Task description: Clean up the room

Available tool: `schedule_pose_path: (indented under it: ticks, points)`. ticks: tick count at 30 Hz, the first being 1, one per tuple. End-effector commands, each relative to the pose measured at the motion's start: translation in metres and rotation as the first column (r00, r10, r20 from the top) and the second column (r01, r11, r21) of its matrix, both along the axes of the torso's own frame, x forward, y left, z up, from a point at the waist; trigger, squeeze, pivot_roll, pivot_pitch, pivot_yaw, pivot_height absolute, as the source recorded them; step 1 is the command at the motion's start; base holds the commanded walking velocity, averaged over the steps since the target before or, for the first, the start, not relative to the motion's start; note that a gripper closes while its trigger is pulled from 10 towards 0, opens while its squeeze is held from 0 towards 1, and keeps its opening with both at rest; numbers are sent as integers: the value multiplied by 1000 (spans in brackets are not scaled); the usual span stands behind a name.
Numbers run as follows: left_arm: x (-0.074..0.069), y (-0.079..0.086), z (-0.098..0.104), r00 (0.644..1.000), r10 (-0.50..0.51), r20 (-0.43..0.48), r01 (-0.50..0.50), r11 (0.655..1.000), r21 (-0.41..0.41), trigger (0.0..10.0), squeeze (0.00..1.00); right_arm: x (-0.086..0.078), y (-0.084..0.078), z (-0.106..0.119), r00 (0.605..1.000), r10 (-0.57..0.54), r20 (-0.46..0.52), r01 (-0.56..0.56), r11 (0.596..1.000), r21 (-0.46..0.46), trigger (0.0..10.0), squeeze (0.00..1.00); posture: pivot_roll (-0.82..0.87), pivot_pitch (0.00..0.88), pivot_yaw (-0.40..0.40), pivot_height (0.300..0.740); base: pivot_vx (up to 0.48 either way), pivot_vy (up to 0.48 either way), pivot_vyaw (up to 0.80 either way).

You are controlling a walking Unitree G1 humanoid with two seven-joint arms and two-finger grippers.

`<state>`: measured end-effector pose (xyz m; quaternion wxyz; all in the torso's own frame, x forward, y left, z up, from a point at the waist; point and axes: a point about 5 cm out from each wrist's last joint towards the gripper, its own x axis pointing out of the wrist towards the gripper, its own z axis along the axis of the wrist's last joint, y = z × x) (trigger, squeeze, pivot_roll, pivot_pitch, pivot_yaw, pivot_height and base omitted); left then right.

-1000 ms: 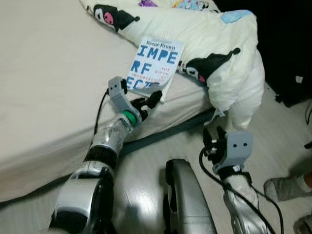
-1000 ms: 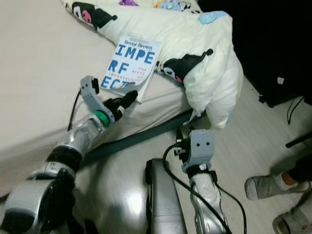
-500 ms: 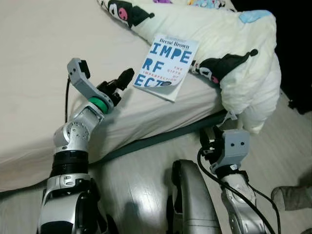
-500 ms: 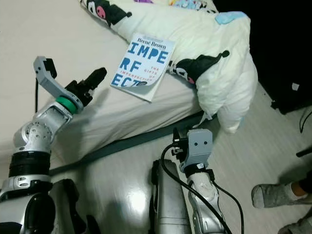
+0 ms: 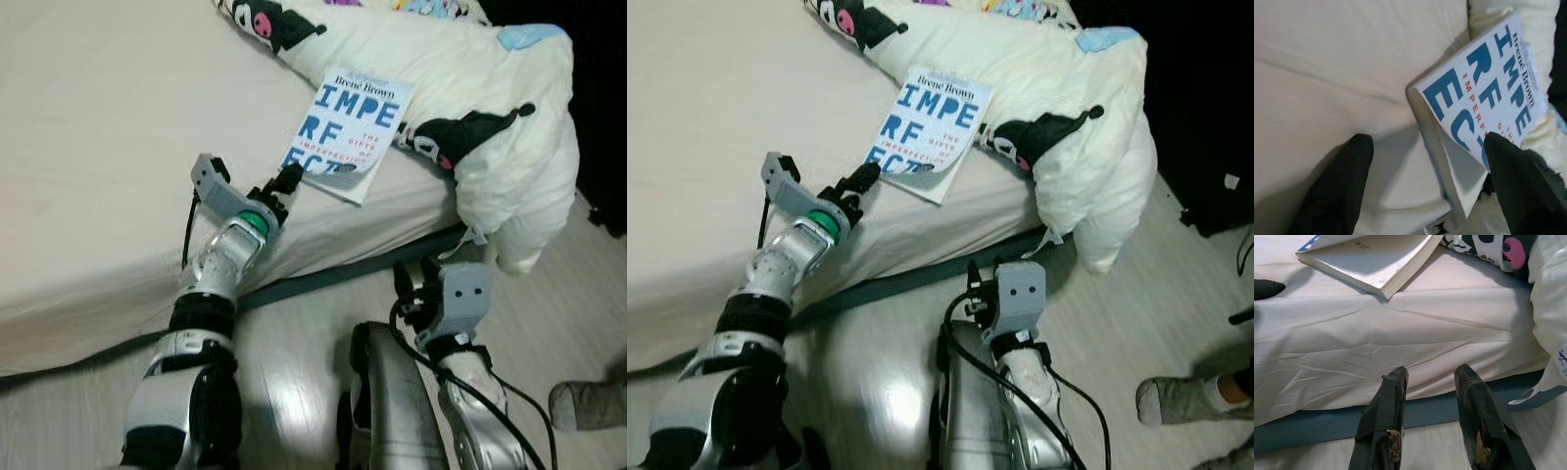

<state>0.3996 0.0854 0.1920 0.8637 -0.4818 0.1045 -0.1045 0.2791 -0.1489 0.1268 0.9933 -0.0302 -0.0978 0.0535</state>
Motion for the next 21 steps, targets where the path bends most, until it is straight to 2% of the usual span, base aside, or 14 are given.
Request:
schedule_pose_path:
  ticks: [1,2,3,6,7,13,16,17,19,21]
  points:
    - [-7,-22,-23,992,-48,-113,44,998,-35,10000,0,-5,0,-7,1000,-6,-29,6,1000,5,10000,0,-208,389,-3,472,0,0,0]
    - [-7,-26,-23,992,-52,-118,48,998,-38,10000,0,-5,0,-7,1000,-5,-30,5,1000,5,10000,0,-208,389,-3,472,0,0,0]
    - [-6,-36,-20,990,-67,-126,57,995,-80,10000,0,-8,2,-9,999,1,-39,-1,1000,7,10000,0,-211,407,-7,472,0,0,0]
    - [-6,-42,-18,988,-81,-132,66,991,-115,10000,0,-10,3,-11,999,4,-45,-4,1000,9,10000,0,-212,411,-8,472,0,0,0]
    - [-7,-51,-14,986,-105,-128,85,984,-156,10000,0,-11,4,-12,999,6,-49,-6,1000,10,10000,0,-218,425,-8,472,0,0,0]
    - [-6,-63,-6,984,-142,-107,118,972,-201,10000,0,-13,5,-12,999,7,-51,-7,1000,11,10000,0,-222,432,-5,472,0,0,0]
    - [-9,-83,16,974,-223,-39,205,942,-267,10000,0,-15,6,-12,999,1,-53,0,1000,16,10000,0,-220,450,6,472,0,0,0]
    - [-9,-83,16,974,-223,-39,205,942,-267,10000,0,-15,6,-12,999,1,-53,0,1000,16,10000,0,-220,450,6,472,0,0,0]
    - [-13,-97,34,960,-278,23,272,914,-300,10000,0,-16,7,-14,998,-6,-60,8,1000,22,10000,0,-214,457,15,472,0,0,0]
    - [-16,-105,40,951,-307,49,307,903,-300,10000,0,-17,8,-15,998,-8,-64,10,1000,26,10000,0,-218,462,21,472,0,0,0]
